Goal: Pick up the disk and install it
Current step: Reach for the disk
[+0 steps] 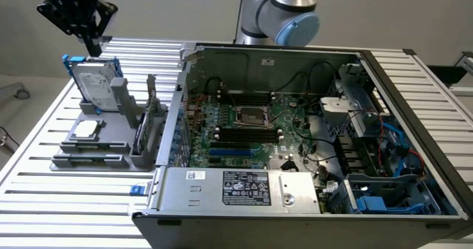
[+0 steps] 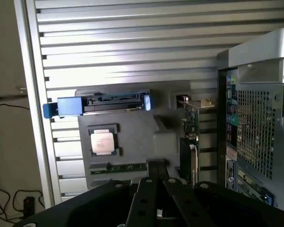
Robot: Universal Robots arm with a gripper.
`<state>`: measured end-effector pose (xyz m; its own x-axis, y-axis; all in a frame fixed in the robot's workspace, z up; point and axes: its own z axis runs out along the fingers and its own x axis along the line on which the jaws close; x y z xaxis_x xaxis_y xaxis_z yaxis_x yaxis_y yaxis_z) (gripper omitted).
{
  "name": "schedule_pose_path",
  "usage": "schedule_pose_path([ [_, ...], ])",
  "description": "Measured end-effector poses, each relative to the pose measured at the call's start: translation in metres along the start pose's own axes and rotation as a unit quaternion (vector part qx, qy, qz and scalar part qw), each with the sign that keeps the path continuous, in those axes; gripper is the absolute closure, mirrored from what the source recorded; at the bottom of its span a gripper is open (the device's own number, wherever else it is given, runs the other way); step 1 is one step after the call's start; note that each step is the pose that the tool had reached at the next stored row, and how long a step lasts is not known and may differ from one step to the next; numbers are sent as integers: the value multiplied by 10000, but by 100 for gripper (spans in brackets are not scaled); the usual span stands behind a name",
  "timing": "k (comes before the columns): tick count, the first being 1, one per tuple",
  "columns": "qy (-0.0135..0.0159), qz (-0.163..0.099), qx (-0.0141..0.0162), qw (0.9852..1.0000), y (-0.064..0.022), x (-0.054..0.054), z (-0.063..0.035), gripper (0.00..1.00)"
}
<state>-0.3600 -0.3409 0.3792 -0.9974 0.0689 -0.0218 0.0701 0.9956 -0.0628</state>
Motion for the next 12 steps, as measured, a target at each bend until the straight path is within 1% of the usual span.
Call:
schedule_pose_path([
  [6,-1,0,16,10000,125,265,-4,89],
  [12,-1,-3,23,10000,246,467,-6,89],
])
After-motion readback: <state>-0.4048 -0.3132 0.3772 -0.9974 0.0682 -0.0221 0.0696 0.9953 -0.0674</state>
